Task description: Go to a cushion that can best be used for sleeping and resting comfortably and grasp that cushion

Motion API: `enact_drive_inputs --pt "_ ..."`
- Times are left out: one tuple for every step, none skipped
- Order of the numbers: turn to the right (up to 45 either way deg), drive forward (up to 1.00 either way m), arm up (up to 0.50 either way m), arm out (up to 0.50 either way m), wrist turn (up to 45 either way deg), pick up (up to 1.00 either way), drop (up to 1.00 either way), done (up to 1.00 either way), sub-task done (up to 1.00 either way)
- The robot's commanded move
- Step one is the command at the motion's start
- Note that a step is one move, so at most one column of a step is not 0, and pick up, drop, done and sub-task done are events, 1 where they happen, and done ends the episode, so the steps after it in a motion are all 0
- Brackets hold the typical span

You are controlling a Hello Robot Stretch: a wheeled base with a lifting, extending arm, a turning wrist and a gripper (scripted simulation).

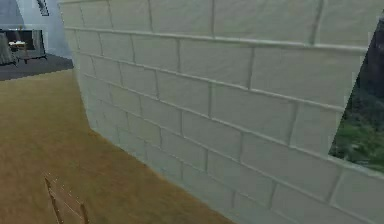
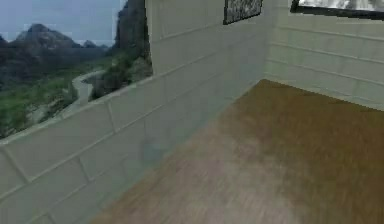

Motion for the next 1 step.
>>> enact_drive_inputs --pt "0.0 0.75 0.0 0.0 0.0 0.0 0.0 0.0 0.0"
